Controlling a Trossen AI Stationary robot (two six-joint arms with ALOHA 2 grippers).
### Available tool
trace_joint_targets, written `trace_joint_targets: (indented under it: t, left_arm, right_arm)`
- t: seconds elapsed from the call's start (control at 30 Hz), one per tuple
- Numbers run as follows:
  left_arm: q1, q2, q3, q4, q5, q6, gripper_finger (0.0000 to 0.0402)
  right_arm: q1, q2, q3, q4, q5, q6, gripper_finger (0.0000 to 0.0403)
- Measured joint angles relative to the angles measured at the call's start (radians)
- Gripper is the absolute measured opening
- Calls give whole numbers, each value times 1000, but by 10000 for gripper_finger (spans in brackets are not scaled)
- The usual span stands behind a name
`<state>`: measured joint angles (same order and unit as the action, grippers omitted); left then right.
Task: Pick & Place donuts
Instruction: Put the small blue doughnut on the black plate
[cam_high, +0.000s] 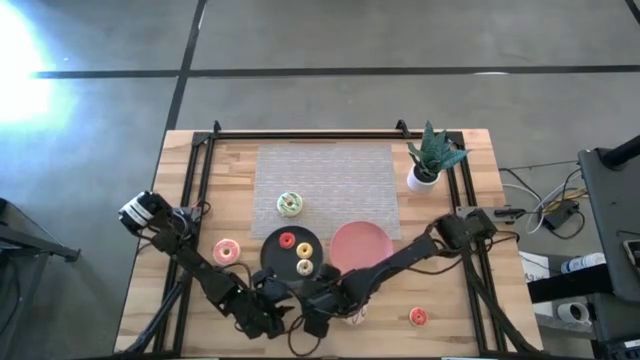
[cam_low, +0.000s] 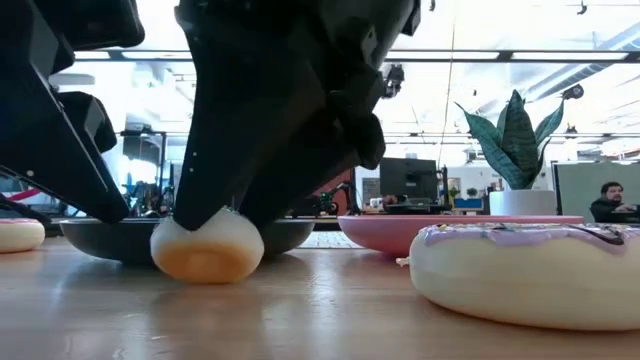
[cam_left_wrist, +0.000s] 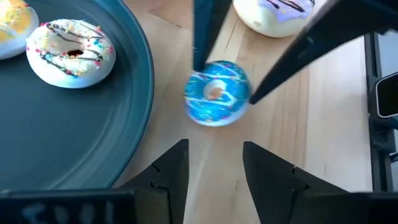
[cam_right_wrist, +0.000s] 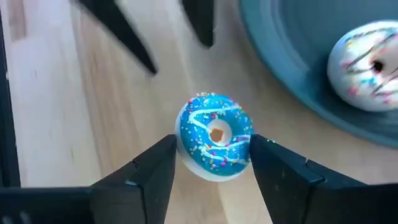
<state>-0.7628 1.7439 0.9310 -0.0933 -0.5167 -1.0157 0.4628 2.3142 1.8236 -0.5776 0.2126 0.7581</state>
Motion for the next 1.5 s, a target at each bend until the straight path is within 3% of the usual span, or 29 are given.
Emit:
trace_joint_targets:
  t: [0.23,0.53,0.9,1.5]
  left_arm:
    - [-12,-16,0,-3,-3,-16,125]
    - [-20,-82,0,-122,-41,-34,125]
    - [-23,-187,0,-242,-130,-35,125]
    - [-23,-209,-2,-287,-157,-35,125]
  right_arm:
    - [-26,-2,0,6,-9,-6,196]
    - [-14,-8,3,6,-144,-8,196]
    - [-35,-17,3,-20,-118,11,196]
    - [-51,51,2,12,-97,6,184]
